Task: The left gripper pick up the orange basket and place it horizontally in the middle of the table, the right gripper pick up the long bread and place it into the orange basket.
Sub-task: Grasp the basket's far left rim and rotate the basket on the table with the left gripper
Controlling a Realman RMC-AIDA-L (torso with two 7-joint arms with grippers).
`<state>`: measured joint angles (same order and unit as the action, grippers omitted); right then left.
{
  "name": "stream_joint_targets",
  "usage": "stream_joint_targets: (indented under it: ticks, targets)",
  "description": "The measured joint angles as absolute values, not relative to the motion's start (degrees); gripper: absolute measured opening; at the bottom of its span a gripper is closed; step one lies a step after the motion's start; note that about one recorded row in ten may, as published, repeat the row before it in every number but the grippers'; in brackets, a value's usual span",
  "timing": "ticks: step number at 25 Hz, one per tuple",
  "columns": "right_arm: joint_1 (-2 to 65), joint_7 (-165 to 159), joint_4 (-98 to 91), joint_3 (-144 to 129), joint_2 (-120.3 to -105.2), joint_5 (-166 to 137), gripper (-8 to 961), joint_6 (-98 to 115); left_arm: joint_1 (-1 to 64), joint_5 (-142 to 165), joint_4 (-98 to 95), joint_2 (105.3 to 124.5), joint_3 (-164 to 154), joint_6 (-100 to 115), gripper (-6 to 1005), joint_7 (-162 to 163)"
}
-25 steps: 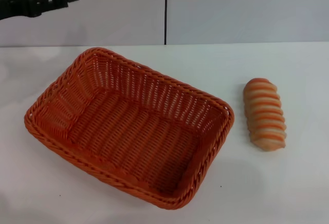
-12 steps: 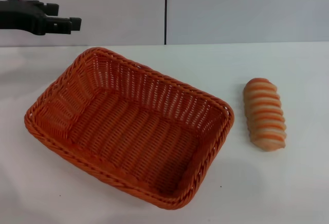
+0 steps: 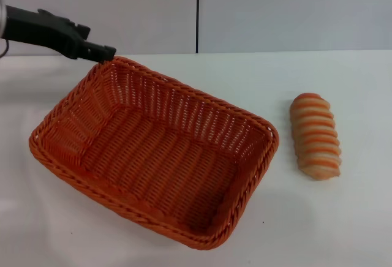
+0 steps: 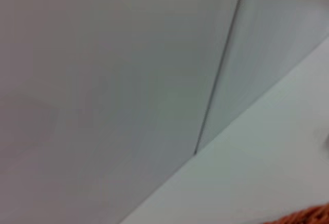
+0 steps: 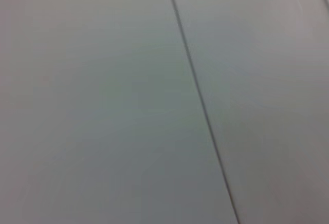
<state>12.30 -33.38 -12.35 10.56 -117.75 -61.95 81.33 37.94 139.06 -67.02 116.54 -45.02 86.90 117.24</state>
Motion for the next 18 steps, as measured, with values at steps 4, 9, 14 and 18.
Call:
stream_joint_targets:
  ticks: [4, 9, 14, 18]
  targets:
    - [11.42, -37.18, -12.43, 10.66, -117.6, -61.81, 537, 81.23, 38.71, 142.05, -66.96, 117.29, -46.01, 86.51, 756, 117.41]
    - [11.01, -38.88, -12.48, 10.62, -117.67, -61.99, 540, 81.14, 39.69, 144.99, -65.83, 117.73, -46.76, 85.26, 740, 117.55]
    - [10.81, -38.99, -12.45, 10.65, -117.8, -61.78, 544, 81.12, 40.22, 146.61, -63.37, 117.74, -47.74, 84.49, 725, 117.64]
    - [10.68, -40.1, -12.53, 10.71, -117.92, -61.39, 546, 81.12, 40.46, 147.54, -61.89, 117.8, -48.43, 84.02, 712, 117.65]
